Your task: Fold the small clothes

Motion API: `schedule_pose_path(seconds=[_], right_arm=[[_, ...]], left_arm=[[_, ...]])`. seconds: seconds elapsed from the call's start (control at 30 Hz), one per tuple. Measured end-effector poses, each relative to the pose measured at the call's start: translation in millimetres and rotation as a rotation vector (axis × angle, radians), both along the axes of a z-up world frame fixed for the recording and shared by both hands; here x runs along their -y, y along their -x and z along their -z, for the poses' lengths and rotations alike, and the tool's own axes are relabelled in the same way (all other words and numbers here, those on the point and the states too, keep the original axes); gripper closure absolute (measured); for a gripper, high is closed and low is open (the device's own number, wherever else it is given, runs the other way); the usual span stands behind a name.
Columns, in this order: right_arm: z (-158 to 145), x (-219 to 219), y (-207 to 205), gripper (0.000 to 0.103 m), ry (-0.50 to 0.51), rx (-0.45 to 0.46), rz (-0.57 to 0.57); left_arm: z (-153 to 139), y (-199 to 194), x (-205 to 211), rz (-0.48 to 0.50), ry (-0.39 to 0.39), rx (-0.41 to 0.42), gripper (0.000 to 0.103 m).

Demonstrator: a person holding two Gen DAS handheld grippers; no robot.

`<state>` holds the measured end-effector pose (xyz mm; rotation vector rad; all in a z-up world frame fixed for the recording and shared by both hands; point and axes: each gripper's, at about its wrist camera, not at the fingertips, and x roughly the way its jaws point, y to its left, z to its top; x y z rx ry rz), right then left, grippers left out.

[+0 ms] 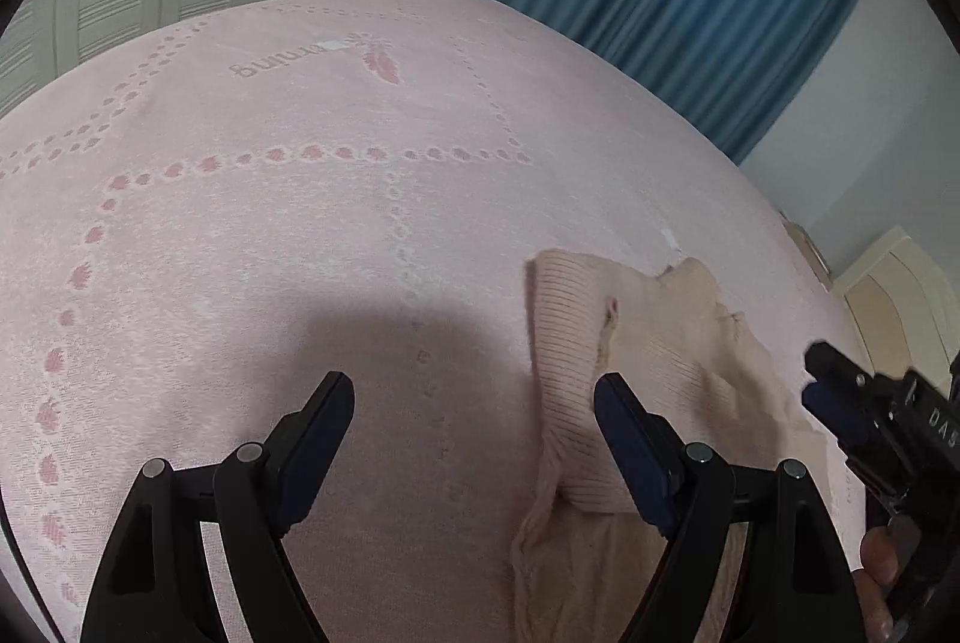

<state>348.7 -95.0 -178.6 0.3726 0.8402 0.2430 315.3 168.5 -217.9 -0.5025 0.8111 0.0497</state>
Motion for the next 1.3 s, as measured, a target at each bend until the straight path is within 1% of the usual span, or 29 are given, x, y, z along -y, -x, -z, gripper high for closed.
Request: schedule_pose_path(seconds=[0.17,0.2,0.23,0.27,0.3,0.37,0.43,0.47,0.57,0.6,0.63,0.67,0.73,0.83,0.9,0.93,0.97,1.0,1.2,1.3], right_arm=[[2,70,33,0.054,0.101,0.007,0.125],[6,83,41,0.054,0.138,0.0,0.142],[8,92,41,0.054,0.165,-0.006,0.154],[12,102,45,0.054,0.191,-0.011,0.168],[19,114,50,0.054,0.214,-0.019,0.182],[30,129,59,0.054,0.226,-0.027,0.191],[45,142,63,0.055,0.228,-0.037,0.196],[50,148,66,0.057,0.225,-0.043,0.201],[64,161,68,0.058,0.194,-0.086,0.21],[67,165,67,0.058,0.18,-0.097,0.218],[67,168,65,0.058,0.165,-0.11,0.228],[66,170,63,0.058,0.154,-0.117,0.238],[68,175,66,0.058,0.151,-0.122,0.248],[70,179,65,0.058,0.17,-0.131,0.259],[73,181,63,0.058,0.179,-0.146,0.27],[75,184,62,0.058,0.177,-0.154,0.276],[77,185,62,0.058,0.172,-0.159,0.28],[78,186,61,0.058,0.17,-0.163,0.283],[78,189,58,0.058,0.174,-0.151,0.302],[76,193,59,0.058,0.16,-0.143,0.33]], left_arm=[[-2,-4,28,0.095,0.036,0.029,0.024],[-2,-4,34,0.112,0.042,0.036,0.026],[-3,-5,40,0.137,0.051,0.044,0.03],[-4,-6,47,0.175,0.077,0.056,0.035],[-3,-7,53,0.201,0.099,0.061,0.037],[-2,-8,63,0.244,0.136,0.066,0.041],[1,-11,73,0.259,0.136,0.059,0.043],[3,-14,78,0.264,0.125,0.042,0.046],[15,-20,82,0.224,0.116,-0.013,0.051],[20,-22,81,0.201,0.128,-0.038,0.053],[23,-23,77,0.183,0.152,-0.044,0.055],[25,-25,74,0.167,0.179,-0.04,0.055],[27,-28,72,0.145,0.202,-0.03,0.056],[29,-31,74,0.114,0.186,-0.019,0.061],[29,-33,77,0.095,0.181,-0.006,0.068],[29,-34,78,0.087,0.178,0.004,0.077],[29,-34,78,0.079,0.174,0.014,0.091],[28,-34,77,0.074,0.17,0.022,0.096],[7,-15,68,0.04,0.148,0.116,0.096],[6,-6,67,0.038,0.129,0.105,0.096]])
